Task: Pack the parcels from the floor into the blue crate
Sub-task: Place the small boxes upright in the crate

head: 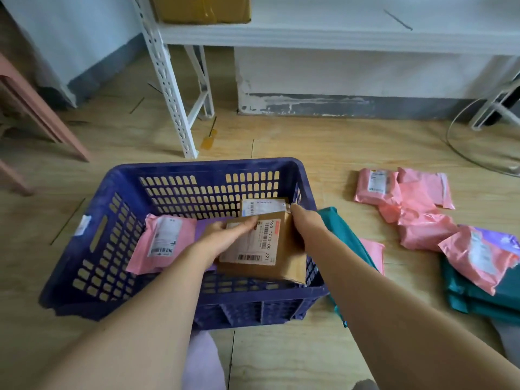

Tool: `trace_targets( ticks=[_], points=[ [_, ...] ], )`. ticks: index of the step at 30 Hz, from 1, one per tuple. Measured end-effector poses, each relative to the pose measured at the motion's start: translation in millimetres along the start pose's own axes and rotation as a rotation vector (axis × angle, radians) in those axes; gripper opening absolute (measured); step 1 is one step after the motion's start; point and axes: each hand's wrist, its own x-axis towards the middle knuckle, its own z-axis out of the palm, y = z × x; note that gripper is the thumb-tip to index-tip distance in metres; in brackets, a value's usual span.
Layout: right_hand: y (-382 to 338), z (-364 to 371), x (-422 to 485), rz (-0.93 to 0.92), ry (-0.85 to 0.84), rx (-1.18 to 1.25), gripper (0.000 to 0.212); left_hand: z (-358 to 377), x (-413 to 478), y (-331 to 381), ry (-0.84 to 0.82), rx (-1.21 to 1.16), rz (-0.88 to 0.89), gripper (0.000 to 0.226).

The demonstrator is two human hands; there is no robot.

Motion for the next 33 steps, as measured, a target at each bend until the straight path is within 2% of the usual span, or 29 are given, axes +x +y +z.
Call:
trace_targets(
  ticks=[2, 5, 6, 10, 14, 17, 19, 21, 26, 29, 33],
  points=[
    [3.9, 12.6, -6.7, -0.015, -0.045, -0.007, 0.055, -5.1, 0.1, -10.3, -0.042, 0.014, -0.074, 0.096],
    [8.8, 26.9, -2.6, -0.018, -0.092, -0.069, 0.083, -10.3, 4.4, -19.5, -0.069, 0.013, -0.140, 0.112],
    [8.3, 29.1, -4.0, -0.014, -0.133, -0.141, 0.082, -10.7, 8.3, -22.2, -0.082, 0.032, -0.139, 0.109],
    [4.8, 29.8, -4.9, -0.009, -0.296, -0.464, 0.045, -6.3, 29.3, -37.7, -0.044, 0.150, -0.186, 0.074],
    [10.7, 28.8, 9.4, -0.025, -0.332, -0.839, 0.033, 5.5, 44.1, -44.7, -0.095, 0.228, -0.263, 0.075],
    [12.5, 24.2, 15.3, -0.051, -0.336, -1.030, 0.025, 13.9, 50.7, -41.6, -0.133, 0.253, -0.241, 0.088],
    [12.3, 20.7, 18.2, -0.039, -0.361, -1.036, 0.030, 13.3, 55.3, -40.9, -0.139, 0.268, -0.241, 0.086],
    [11.3, 17.0, 21.2, -0.021, -0.390, -0.988, 0.037, 8.2, 57.5, -41.4, -0.142, 0.244, -0.255, 0.074],
    [12.7, 16.8, 32.1, -0.025, -0.336, -0.922, 0.033, 4.1, 56.8, -41.4, -0.083, 0.192, -0.253, 0.057],
    [13.4, 19.1, 31.5, -0.108, -0.273, -1.053, 0.023, 5.6, 57.3, -37.7, -0.020, 0.175, -0.255, 0.062],
    [18.2, 20.4, 31.8, -0.215, -0.232, -1.249, 0.032, 9.9, 59.8, -35.8, 0.020, 0.264, -0.254, 0.066]
  ],
)
